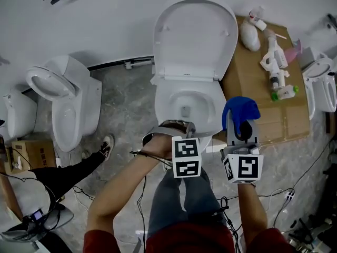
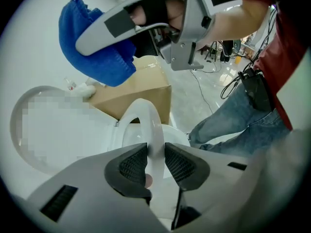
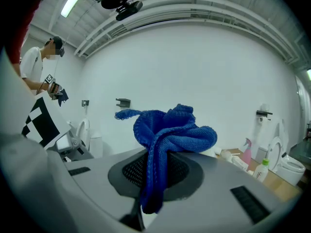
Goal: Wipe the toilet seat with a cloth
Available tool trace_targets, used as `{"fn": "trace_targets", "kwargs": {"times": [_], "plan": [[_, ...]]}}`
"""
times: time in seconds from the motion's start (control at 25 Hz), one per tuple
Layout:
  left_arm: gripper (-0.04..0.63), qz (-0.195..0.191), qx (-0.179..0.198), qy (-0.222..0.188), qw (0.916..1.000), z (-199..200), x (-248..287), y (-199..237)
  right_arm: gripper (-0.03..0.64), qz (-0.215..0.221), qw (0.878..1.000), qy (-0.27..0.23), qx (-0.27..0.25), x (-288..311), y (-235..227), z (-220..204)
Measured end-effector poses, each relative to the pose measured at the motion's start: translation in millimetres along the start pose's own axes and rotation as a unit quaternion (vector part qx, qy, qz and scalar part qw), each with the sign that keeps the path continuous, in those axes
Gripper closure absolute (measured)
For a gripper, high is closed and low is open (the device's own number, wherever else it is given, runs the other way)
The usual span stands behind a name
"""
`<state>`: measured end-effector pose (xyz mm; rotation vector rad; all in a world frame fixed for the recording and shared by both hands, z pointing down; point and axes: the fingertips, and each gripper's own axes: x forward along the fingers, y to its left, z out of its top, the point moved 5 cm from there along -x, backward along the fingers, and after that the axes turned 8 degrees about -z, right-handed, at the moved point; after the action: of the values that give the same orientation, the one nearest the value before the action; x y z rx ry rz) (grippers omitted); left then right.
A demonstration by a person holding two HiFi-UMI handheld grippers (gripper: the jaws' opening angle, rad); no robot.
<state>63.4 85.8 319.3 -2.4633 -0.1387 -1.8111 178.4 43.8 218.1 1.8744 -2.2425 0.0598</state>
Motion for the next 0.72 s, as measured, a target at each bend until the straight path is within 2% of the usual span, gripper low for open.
{"fn": "trace_targets", "kwargs": {"times": [0.28, 0.44, 0.72], "plan": [[0.481, -0.107, -0.043, -0.007, 0.9933, -13, 50, -38, 0.563, 0.017, 1.000, -0.003, 0.009, 0, 13, -27], [0.491, -0.143, -0.050, 0.005, 0.9885, -20, 82, -56, 0.563, 0.022, 1.000, -0.010, 0.016, 4, 19, -45], [0.505, -0.193, -0.062, 0.015, 0.9791, -35, 144, -83, 0.563, 0.028, 0.999, 0.018, 0.027, 6, 22, -83]]}}
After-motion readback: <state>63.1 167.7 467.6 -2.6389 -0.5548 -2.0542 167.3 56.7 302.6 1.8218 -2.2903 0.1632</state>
